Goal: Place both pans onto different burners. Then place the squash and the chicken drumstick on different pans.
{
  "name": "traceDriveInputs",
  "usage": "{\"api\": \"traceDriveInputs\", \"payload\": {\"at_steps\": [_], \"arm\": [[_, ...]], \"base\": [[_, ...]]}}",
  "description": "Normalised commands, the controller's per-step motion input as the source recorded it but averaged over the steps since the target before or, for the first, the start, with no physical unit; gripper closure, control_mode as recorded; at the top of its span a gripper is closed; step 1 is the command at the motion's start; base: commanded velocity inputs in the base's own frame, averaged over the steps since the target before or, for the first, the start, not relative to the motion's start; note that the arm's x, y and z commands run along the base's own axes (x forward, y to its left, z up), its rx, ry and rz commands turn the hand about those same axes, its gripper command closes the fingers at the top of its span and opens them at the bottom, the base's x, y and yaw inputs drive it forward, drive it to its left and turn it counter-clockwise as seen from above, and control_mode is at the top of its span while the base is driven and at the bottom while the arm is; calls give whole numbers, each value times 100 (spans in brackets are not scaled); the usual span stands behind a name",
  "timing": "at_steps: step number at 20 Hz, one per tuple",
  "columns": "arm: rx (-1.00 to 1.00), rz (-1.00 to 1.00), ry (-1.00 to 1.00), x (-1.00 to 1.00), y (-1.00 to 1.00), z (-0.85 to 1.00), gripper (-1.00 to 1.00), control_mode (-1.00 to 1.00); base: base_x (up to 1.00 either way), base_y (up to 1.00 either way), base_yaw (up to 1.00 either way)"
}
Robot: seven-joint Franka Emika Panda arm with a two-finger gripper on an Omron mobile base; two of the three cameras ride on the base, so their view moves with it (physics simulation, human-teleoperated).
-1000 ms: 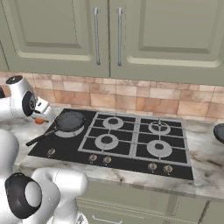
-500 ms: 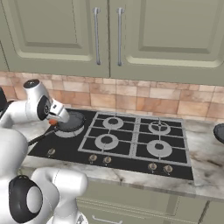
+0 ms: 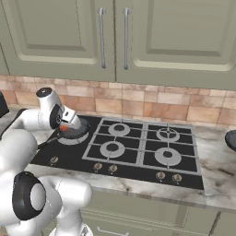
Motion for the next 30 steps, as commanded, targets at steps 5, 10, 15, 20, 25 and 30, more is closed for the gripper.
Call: {"api": "traceDriveInputs", "payload": {"at_steps": [5,10,15,20,25,30], "arm": [[0,0,0,33,0,-4,100,-100],[0,0,0,34,0,-19,100,-100],[0,0,0,32,0,-43,100,-100],[0,0,-3,26,1,-15,100,-100],[0,0,0,26,10,-3,100,-100],[0,0,0,17,23,-15,100,-100]], "base": [[0,0,0],[0,0,0],[0,0,0],[0,0,0],[0,0,0],[0,0,0]]}}
